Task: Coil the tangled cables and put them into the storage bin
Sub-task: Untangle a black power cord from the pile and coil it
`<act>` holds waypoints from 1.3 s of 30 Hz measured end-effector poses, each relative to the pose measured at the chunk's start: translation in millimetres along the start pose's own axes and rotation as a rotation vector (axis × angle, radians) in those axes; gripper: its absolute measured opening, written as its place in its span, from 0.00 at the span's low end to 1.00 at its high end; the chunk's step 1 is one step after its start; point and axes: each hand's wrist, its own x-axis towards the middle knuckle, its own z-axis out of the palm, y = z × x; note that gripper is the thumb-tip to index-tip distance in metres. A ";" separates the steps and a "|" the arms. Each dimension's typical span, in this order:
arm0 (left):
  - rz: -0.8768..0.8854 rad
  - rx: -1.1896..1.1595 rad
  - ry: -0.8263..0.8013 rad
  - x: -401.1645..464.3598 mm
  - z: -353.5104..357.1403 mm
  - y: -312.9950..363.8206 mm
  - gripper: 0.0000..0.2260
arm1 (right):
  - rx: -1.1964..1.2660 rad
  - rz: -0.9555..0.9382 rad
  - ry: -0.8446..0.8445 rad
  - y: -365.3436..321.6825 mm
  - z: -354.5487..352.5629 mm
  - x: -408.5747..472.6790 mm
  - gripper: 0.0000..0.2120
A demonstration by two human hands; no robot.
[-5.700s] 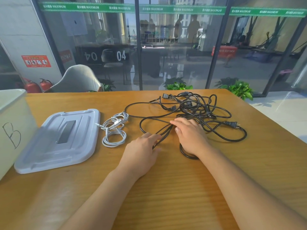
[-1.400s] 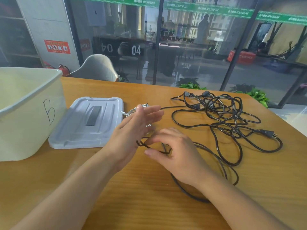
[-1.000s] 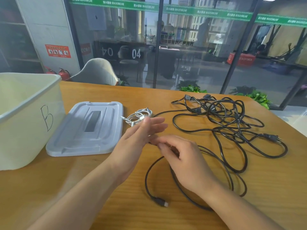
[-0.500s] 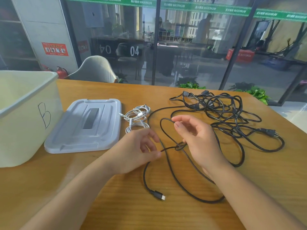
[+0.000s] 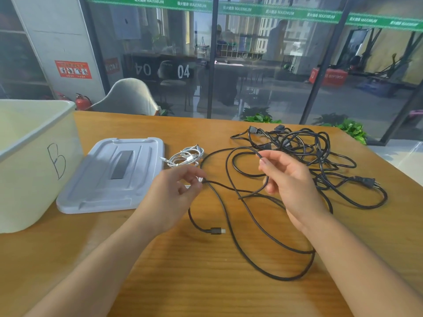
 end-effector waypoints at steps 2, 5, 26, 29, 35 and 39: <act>-0.003 -0.016 0.023 0.6 -1.7 1.4 0.09 | 0.041 -0.019 -0.042 -2.0 2.6 -2.0 0.07; 0.008 -0.022 0.030 0.5 -3.3 3.5 0.08 | 0.067 -0.061 -0.095 -3.6 5.7 -4.4 0.08; 0.201 -0.284 0.152 -0.6 -5.4 17.8 0.10 | -0.594 -0.724 -0.011 -18.5 26.0 -33.7 0.11; 0.260 -0.258 0.072 -1.9 -1.4 18.0 0.12 | -0.732 -0.653 0.047 -20.2 25.2 -32.3 0.11; 0.287 -0.245 -0.154 -10.4 13.6 21.9 0.18 | -0.470 -0.063 -0.297 -8.8 29.6 -29.9 0.26; 0.262 -0.239 -0.222 -14.3 20.9 23.3 0.15 | -0.463 -0.014 -0.499 -5.5 29.7 -26.4 0.28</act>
